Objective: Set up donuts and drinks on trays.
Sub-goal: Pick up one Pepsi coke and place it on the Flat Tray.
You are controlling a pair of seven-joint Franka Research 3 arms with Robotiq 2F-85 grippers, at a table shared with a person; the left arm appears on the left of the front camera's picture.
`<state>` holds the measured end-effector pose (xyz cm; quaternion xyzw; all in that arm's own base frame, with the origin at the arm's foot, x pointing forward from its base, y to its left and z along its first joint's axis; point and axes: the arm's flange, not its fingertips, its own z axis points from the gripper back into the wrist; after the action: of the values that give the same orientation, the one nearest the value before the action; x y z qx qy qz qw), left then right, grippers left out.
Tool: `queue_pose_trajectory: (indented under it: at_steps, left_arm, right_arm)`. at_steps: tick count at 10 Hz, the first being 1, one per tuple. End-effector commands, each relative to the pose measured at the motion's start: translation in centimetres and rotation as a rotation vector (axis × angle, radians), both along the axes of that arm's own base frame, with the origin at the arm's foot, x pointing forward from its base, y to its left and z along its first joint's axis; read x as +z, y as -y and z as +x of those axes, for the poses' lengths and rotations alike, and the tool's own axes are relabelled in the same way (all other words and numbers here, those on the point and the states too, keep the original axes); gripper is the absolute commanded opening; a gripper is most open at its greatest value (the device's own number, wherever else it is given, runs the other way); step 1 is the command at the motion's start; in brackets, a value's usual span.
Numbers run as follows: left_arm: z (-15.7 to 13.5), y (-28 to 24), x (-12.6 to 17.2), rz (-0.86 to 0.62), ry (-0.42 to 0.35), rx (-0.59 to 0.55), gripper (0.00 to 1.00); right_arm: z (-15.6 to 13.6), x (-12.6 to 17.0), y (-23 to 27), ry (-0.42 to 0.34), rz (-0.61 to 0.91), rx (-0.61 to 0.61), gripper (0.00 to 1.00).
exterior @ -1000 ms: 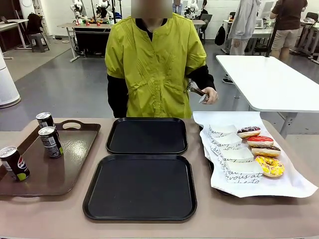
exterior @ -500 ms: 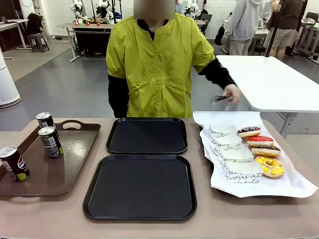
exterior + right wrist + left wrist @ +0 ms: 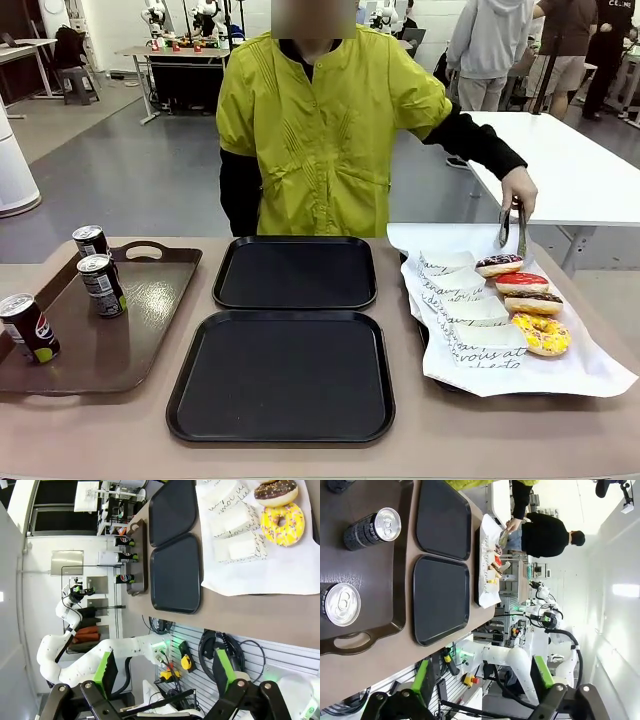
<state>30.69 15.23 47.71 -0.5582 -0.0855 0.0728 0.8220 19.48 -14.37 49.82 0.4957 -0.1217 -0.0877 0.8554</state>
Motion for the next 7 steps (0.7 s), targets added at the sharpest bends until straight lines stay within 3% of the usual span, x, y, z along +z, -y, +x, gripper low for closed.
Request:
queue_pose_trajectory:
  at_steps: [1, 2, 3, 4, 5, 7]
  left_arm:
    - [0.0, 0.0, 0.0, 0.001, -0.001, -0.001, 1.0]
    - [0.0, 1.6, 1.5, 0.16, 0.07, 0.044, 1.0]
    - [2.1, 3.4, 3.7, 0.29, 0.076, 0.02, 1.0]
    - [3.4, 5.4, 5.7, 0.433, 0.105, -0.007, 1.0]
    - [4.5, 7.5, 7.3, 0.643, 0.142, -0.103, 1.0]
    - [8.0, 11.9, 9.2, 0.881, 0.104, -0.154, 1.0]
  right_arm:
    - [0.2, 0.1, 0.0, 0.01, 0.01, 0.004, 1.0]
    - [0.2, 0.1, 0.0, 0.01, 0.01, 0.004, 1.0]
    - [0.2, 0.1, 0.0, 0.01, 0.01, 0.004, 1.0]
    - [0.2, 0.1, 0.0, 0.01, 0.01, 0.004, 1.0]
    - [0.2, 0.1, 0.0, 0.01, 0.01, 0.004, 1.0]
    - [0.2, 0.1, 0.0, 0.01, 0.01, 0.004, 1.0]
